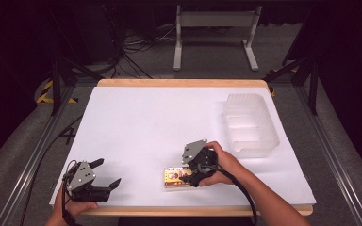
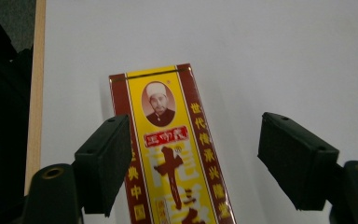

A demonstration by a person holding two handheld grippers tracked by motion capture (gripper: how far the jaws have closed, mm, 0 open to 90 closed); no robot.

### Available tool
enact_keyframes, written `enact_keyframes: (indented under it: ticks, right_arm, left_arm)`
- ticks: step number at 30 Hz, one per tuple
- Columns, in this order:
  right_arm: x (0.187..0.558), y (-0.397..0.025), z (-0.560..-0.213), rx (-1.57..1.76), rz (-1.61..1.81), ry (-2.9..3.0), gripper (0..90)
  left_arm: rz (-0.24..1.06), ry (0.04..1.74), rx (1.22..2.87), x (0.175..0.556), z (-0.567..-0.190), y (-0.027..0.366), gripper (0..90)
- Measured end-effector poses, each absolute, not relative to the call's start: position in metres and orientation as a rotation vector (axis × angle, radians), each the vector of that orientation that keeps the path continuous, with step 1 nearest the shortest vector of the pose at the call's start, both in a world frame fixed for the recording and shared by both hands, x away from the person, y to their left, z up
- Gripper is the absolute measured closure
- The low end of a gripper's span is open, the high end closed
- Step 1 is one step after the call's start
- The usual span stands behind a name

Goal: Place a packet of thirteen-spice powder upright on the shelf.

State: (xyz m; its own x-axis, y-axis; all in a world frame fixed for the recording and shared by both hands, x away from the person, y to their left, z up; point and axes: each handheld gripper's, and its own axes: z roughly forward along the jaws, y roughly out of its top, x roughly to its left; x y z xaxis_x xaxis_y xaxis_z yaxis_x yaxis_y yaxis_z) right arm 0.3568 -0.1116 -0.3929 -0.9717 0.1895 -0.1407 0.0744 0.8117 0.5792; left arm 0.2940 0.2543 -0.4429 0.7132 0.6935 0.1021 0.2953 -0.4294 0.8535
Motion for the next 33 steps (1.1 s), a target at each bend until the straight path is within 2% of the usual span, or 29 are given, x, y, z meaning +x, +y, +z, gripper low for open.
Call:
enact_keyframes:
  ticks: [10,21,27,29,33]
  right_arm:
    - [0.358,-0.075,-0.405,0.075,0.783,2.906,24.8]
    - [0.363,-0.054,-0.418,0.058,0.727,2.962,22.2]
    - [0.364,-0.048,-0.423,0.059,0.707,2.971,26.1]
    - [0.363,-0.046,-0.425,0.054,0.692,2.982,29.8]
    - [0.363,-0.043,-0.425,0.035,0.652,2.988,30.5]
  left_arm:
    - [0.558,0.748,2.026,0.293,-0.443,0.254,10.2]
    - [0.556,0.745,2.028,0.293,-0.443,0.254,10.2]
    - [0.555,0.741,2.029,0.293,-0.444,0.254,10.1]
    - [0.553,0.738,2.032,0.293,-0.443,0.254,10.1]
    - [0.556,0.739,2.031,0.293,-0.443,0.254,10.0]
